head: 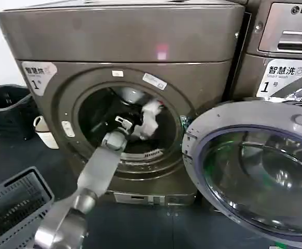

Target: Grasp the clothes from the dryer.

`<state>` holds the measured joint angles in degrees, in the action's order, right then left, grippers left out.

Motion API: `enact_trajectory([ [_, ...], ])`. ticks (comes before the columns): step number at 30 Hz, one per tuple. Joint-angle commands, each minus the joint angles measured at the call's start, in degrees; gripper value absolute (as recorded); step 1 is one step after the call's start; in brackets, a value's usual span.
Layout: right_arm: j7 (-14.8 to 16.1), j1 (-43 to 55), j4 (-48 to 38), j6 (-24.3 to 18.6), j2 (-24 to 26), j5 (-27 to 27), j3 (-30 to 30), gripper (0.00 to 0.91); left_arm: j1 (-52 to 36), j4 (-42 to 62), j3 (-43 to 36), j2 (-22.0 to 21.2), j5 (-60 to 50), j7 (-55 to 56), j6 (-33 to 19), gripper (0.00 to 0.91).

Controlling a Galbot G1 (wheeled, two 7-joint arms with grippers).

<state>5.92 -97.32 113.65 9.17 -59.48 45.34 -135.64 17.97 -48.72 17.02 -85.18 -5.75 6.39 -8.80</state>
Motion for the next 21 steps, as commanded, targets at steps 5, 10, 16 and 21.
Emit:
enact_trajectory([
  [5,-0.07,-0.97,-0.61,-1.06,0.51,1.37,-1.95,0.907,6.52,-7.00,4.16,-1.37,0.44,8.98,-1.77,0.000],
  [10,-0.13,-1.51,-1.04,-1.26,0.45,1.63,-2.90,0.907,6.18,-7.39,3.78,-1.34,1.34,8.09,-0.66,0.000],
  [16,-0.08,-1.85,-1.08,-1.33,0.36,1.61,-3.23,0.907,6.68,-7.85,3.40,-0.86,1.88,7.06,-0.17,0.000],
  [21,0.01,-2.28,-1.14,-0.17,0.74,1.32,-4.84,0.907,6.59,-7.86,3.20,-0.67,2.47,6.46,0.24,0.000],
])
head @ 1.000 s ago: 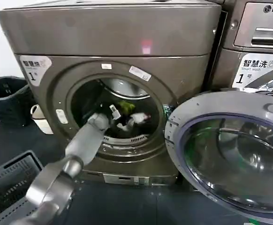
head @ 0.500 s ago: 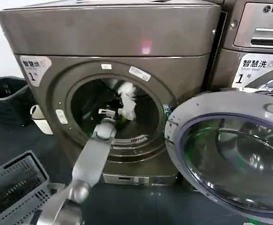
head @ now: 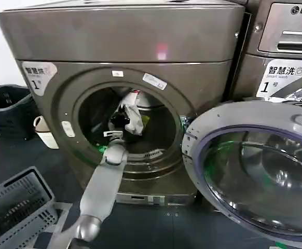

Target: Grasp the clothes from the dryer.

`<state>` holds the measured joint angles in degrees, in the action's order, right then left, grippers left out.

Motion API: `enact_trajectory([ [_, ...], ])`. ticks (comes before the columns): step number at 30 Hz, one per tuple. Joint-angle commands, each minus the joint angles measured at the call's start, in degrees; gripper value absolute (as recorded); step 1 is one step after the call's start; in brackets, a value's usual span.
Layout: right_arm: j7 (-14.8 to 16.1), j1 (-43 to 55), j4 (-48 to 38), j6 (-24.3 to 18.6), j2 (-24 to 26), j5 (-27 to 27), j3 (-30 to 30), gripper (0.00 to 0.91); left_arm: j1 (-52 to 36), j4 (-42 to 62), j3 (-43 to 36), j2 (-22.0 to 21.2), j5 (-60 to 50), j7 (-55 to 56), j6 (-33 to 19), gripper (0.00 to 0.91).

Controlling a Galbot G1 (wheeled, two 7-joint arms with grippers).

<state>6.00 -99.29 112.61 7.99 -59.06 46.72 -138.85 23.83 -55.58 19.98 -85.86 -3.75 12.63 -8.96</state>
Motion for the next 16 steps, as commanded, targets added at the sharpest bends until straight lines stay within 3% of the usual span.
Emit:
enact_trajectory([
  [1,-0.04,-0.44,-0.20,1.05,0.40,-0.06,-1.92,0.907,0.76,-1.04,0.15,0.01,0.56,0.13,0.42,0.000],
  [16,0.22,-2.21,-1.03,2.18,-0.03,0.04,-5.06,0.907,0.78,-2.79,-1.38,-0.03,2.83,-1.16,3.47,0.000],
])
